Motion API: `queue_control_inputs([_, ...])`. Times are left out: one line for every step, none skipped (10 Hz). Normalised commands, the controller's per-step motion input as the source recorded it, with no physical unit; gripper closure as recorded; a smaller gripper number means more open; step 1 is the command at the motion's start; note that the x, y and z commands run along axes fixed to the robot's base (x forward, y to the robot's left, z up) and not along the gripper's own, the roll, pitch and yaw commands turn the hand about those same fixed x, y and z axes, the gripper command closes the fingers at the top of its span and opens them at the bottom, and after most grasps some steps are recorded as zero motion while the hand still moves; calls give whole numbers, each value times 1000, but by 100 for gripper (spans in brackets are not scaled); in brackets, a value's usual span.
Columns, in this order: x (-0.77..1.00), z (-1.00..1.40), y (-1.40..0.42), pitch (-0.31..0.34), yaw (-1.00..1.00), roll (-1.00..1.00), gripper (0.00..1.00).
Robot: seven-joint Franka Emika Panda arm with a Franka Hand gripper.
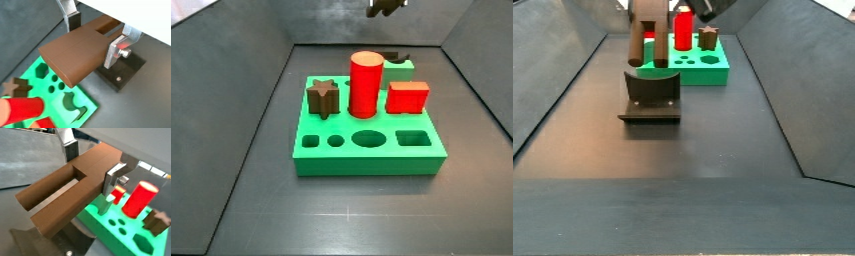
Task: Pick up the square-circle object. Move up. Rotate the square-circle object. Place the square-circle object on the fixture. Regrasp the square-circle object. Move to above the board. Insert the square-circle object.
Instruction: Place the square-circle object on the fixture.
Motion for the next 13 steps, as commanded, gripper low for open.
queue_control_inputs([58,-7,46,136,-153,-619,100])
queue_control_inputs([67,-13,41,86,-156,-377,100])
queue_control_inputs([76,-9,33,67,-146,-237,100])
queue_control_inputs([132,-1000,131,146,-180,-1000,100])
queue_control_inputs([133,-1000,135,129,-177,-1000,100])
queue_control_inputs([153,-1000,141,144,-200,-1000,100])
queue_control_inputs([173,-1000,139,134,-206,-910,100])
queue_control_inputs([190,-1000,142,88,-202,-691,100])
queue_control_inputs([195,-1000,147,51,-190,-469,100])
queue_control_inputs([199,-1000,146,31,-177,-312,100])
queue_control_inputs([205,-1000,136,9,-157,-222,100])
queue_control_inputs([165,-786,111,-8,-138,-179,100])
queue_control_inputs([125,-597,149,-40,-129,-118,100])
